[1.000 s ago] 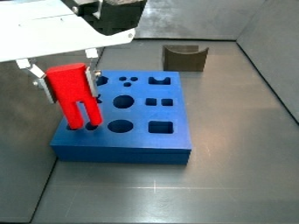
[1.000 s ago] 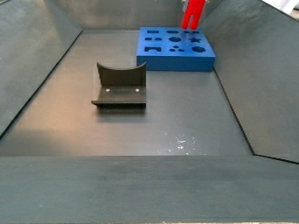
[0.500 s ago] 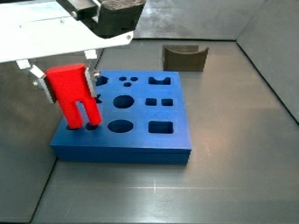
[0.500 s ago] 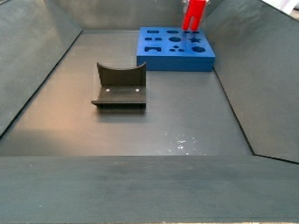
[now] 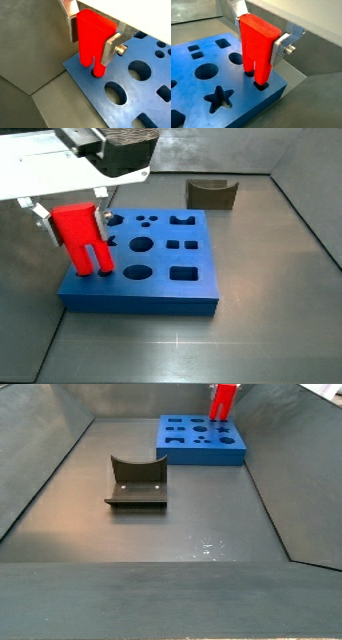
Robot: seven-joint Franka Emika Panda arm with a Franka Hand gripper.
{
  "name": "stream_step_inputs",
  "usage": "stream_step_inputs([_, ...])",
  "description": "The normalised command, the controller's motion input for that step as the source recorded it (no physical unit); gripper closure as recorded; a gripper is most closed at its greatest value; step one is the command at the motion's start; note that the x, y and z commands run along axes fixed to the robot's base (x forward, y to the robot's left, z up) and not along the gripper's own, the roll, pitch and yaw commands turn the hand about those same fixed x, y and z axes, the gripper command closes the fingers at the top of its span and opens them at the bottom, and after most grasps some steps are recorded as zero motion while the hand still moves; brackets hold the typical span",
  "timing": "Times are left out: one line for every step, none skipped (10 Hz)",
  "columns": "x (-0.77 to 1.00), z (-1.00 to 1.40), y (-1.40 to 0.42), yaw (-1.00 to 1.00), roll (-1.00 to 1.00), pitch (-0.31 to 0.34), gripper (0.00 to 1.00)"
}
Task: Pick up the square-circle object. Move up. Place the square-circle object on the fixture. Regrasp the square-circle object. Rotate the square-circle object. Move to above the board. Insert the square-circle object.
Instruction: Insert the square-circle object.
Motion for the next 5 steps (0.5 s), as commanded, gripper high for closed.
stream_step_inputs([0.0, -0.7, -0.04, -0.08, 0.0, -0.143, 1.0])
stream_step_inputs([0.0, -0.72, -0.01, -0.06, 0.02, -0.131, 1.0])
stream_step_inputs([0.0, -0.29, 0.0, 0.0, 0.0, -0.039, 1.0])
stream_step_inputs([0.0, -0.01, 0.0, 0.0, -0.04, 0.0, 1.0])
stream_step_inputs([0.01, -0.32, 0.0, 0.0, 0.0, -0.026, 1.0])
